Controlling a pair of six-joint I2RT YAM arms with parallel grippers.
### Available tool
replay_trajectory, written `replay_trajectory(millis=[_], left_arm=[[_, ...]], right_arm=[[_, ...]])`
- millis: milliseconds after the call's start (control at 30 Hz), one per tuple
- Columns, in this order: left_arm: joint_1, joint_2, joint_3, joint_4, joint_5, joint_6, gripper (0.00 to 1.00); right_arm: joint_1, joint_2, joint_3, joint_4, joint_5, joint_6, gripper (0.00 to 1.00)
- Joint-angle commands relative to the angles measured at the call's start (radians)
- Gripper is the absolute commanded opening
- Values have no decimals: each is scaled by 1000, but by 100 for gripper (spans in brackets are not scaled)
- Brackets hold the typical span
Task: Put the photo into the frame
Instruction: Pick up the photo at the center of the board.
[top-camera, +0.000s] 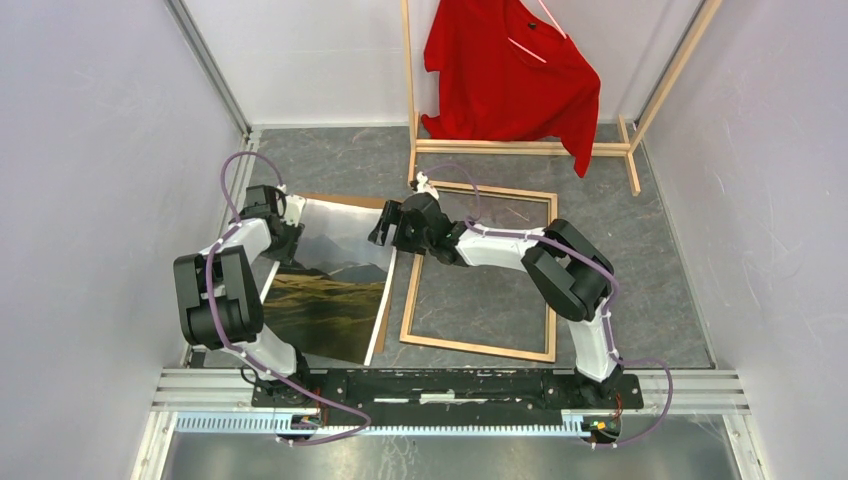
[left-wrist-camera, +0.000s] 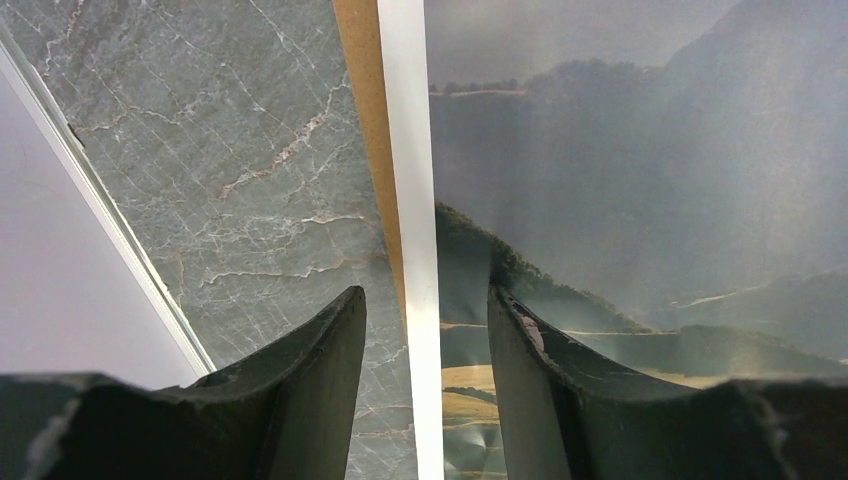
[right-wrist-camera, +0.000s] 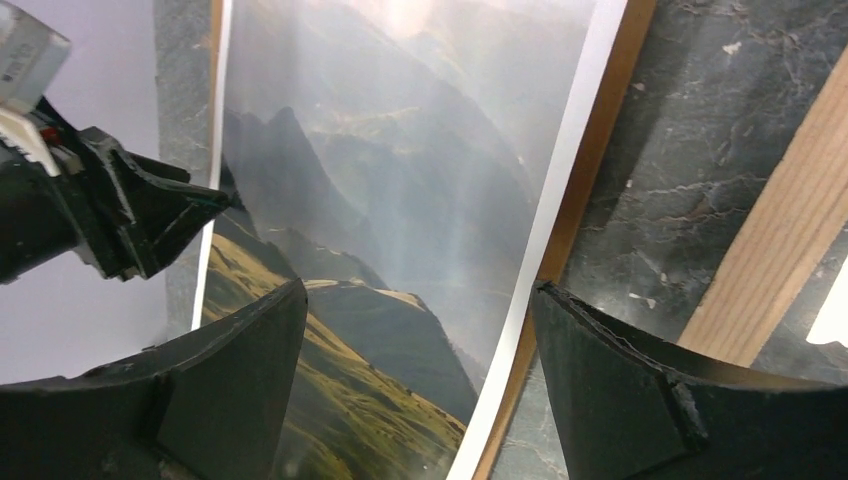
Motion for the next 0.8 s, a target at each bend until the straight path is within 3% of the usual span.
replay_trajectory(millis=[0,500,700,767], left_arm=[[-3,33,-33,2,10,31,55],[-3,30,-39,2,13,34,54],[-3,20,-27,-16,22,32,54],[-3,10,2,-65,32,26,59]], right_arm=[[7,-50,3,59,8,-7,89],[-15,-6,-86,306,-124,69,74],[-23,36,-48,287,-144,56,41],[-29,42,-37,285,-159,50,21]])
